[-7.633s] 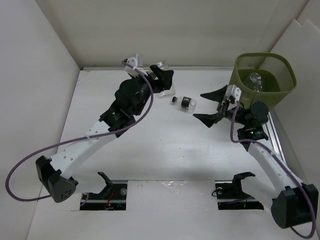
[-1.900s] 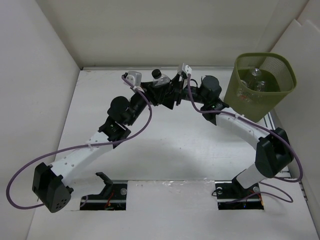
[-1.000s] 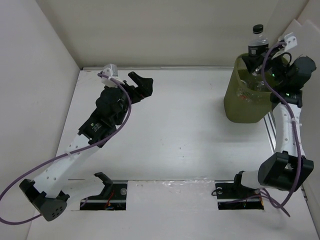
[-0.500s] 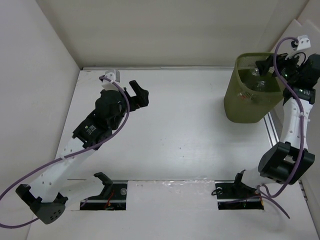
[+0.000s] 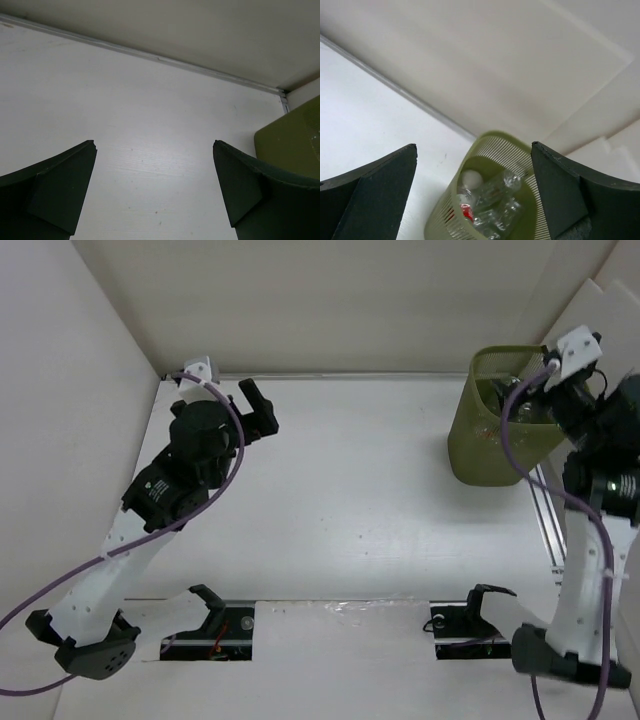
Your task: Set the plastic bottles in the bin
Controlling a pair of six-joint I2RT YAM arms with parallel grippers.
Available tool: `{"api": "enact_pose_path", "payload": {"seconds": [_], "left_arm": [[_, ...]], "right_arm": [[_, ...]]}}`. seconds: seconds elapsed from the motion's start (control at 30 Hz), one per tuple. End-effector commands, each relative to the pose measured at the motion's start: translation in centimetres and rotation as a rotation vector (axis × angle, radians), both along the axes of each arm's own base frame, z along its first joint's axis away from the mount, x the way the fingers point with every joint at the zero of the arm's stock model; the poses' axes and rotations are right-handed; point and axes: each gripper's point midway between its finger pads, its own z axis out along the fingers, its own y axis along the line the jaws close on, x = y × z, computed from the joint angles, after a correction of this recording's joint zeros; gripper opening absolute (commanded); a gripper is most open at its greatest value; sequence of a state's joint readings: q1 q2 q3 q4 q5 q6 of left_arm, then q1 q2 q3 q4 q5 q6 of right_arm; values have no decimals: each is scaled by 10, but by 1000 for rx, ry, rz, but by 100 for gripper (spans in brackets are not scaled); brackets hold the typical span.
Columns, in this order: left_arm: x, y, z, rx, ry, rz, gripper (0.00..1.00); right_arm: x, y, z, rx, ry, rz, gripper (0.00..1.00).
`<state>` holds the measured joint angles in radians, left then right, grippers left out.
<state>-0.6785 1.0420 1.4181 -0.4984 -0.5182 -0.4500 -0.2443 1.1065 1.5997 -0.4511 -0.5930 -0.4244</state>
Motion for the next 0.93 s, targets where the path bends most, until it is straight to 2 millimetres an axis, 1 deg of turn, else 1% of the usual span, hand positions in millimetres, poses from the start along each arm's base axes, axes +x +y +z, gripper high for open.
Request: {"api": "enact_pose_path", "payload": {"seconds": [0.0,0.03,0.07,0.1,0.13,0.17,0.2,0.23,0.27,0.3,0.33,0.37,0.43,0.47,0.5,0.53,0.57,0.63,0.67,0.7,0.73,0.77,0.8,0.87,0.9], "left_arm": [[-13,40,34,46,-65,123,100],[-13,43,34,60,-66,131,100],[-22,50,42,52,-86,131,100],[-26,57,43,53,-90,147,100],[-30,62,47,44,-102,158,100],[-35,66,51,51,-116,156,100],[-45,75,54,31,-137,158,100],[-49,78,50,40,-137,157,100],[-54,82,51,31,-147,157,100],[-65,90,55,2,-167,160,100],[-70,92,50,5,-161,148,100],[-74,95,49,-1,-168,148,100],[-86,104,43,-16,-172,150,100],[-89,107,39,-13,-169,150,100],[-91,109,36,-14,-170,150,100],[-97,112,34,-26,-180,142,100],[-96,111,24,-11,-165,141,100],[-97,112,17,-11,-165,141,100],[-98,112,10,-4,-157,140,100],[-97,111,10,-22,-156,143,100],[-96,110,6,-25,-147,144,100],[-98,112,6,-25,-147,144,100],[-97,111,2,-30,-140,145,100],[-98,108,2,-41,-139,136,100],[-98,108,2,-41,-138,136,100]], "right_arm": [[-56,14,15,-115,-82,-27,99],[-66,19,16,-123,-87,-14,99],[-74,22,15,-132,-87,-12,99],[-91,27,14,-151,-93,0,99],[-100,30,15,-158,-102,4,99],[-111,32,19,-168,-121,5,99],[-128,34,25,-187,-159,5,99],[-137,33,23,-190,-158,-8,99],[-145,31,21,-196,-159,-22,99],[-153,30,21,-210,-166,-30,99],[-169,28,20,-207,-171,-40,99],[-175,24,17,-215,-169,-51,99],[-192,20,17,-219,-188,-62,99],[-196,17,13,-216,-173,-67,99],[-200,15,12,-224,-177,-69,99],[-206,14,16,-219,-195,-72,99],[-209,12,13,-218,-190,-74,99],[-212,7,12,-223,-190,-88,99],[-212,7,12,-221,-190,-87,99],[-212,6,10,-221,-181,-86,99],[-213,6,7,-221,-180,-86,99],[-213,4,7,-221,-179,-96,99],[-218,3,8,-218,-191,-98,99],[-214,0,4,-219,-176,-112,99],[-218,-1,5,-217,-185,-113,99]]}}
